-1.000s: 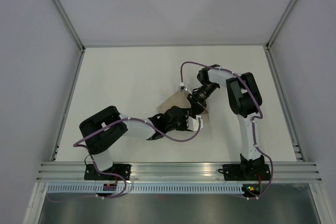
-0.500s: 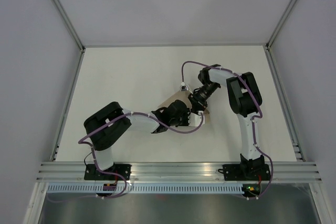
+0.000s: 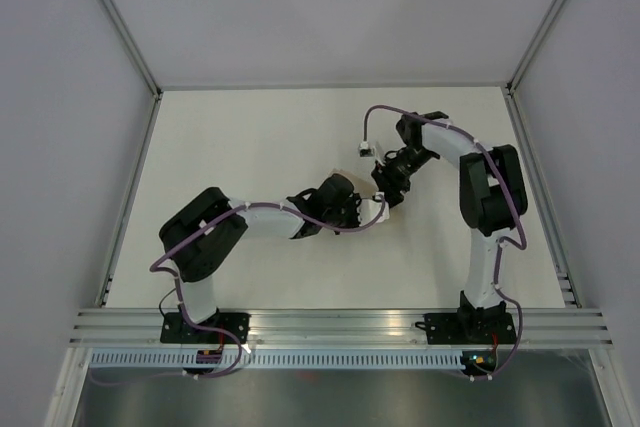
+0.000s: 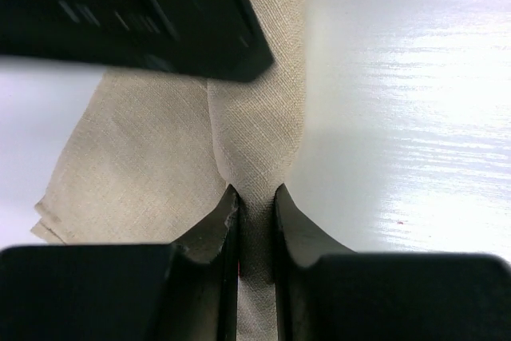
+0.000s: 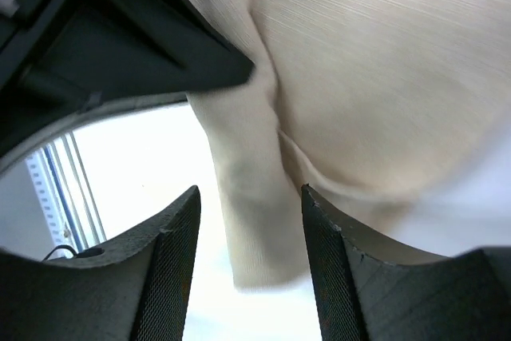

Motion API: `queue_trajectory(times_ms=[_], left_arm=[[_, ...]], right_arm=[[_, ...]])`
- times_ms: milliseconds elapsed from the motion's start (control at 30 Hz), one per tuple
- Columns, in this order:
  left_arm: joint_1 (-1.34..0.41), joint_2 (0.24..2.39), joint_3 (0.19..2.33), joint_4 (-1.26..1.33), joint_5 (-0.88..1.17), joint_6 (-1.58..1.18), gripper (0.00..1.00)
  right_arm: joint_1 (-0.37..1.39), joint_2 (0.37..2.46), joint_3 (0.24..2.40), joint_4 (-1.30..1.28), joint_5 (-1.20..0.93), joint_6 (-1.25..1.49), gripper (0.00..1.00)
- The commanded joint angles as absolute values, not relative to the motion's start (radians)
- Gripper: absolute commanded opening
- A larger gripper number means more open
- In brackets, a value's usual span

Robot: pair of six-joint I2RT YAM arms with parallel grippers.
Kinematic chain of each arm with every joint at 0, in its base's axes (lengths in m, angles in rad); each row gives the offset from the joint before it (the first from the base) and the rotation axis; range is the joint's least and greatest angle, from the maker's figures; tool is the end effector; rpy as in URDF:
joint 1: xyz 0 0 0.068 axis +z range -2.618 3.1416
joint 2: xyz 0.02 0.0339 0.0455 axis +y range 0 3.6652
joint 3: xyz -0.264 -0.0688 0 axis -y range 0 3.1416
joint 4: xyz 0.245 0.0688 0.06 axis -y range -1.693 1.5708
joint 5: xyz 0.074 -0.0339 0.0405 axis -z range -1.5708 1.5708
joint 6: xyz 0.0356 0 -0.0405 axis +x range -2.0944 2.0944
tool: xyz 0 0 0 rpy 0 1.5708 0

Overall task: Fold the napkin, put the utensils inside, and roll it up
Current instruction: Roll the napkin at the center of the board.

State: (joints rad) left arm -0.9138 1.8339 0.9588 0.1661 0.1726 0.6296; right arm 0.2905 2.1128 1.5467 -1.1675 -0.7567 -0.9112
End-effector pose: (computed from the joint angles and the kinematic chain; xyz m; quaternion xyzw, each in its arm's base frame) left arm 0.2239 -0.3003 0.1478 0.6571 0.6237 -0.1365 0.4008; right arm 0.3561 0.1320 0.1603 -0.4988 0.7810 0.3737 0.0405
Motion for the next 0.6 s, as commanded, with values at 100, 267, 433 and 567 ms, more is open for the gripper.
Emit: queue_trajectory(times_ms=[100,267,433,567], left_arm=[[-0.856,1.87,1.043,0.048,0.36,0.471,0.06],[-0.775,1.934,1.103,-0.061,0.564,0.364,0.06],[-0.727,2.011,1.167,-0.146,0.744,0.31,0.06],[-0.701,2.069,1.207,-0.196,0.837,0.276,0.06]], right_arm=[[0.124,1.919,1.499,-1.051,-0.799,-0.859,0.59],[0.014,1.76,1.369,-1.003,-0.854,-0.942,0.6],[0.018,1.522,1.102,-0.757,-0.825,-0.969,0.66],[0.075,1.376,0.928,-0.573,-0.769,-0.986,0.71]])
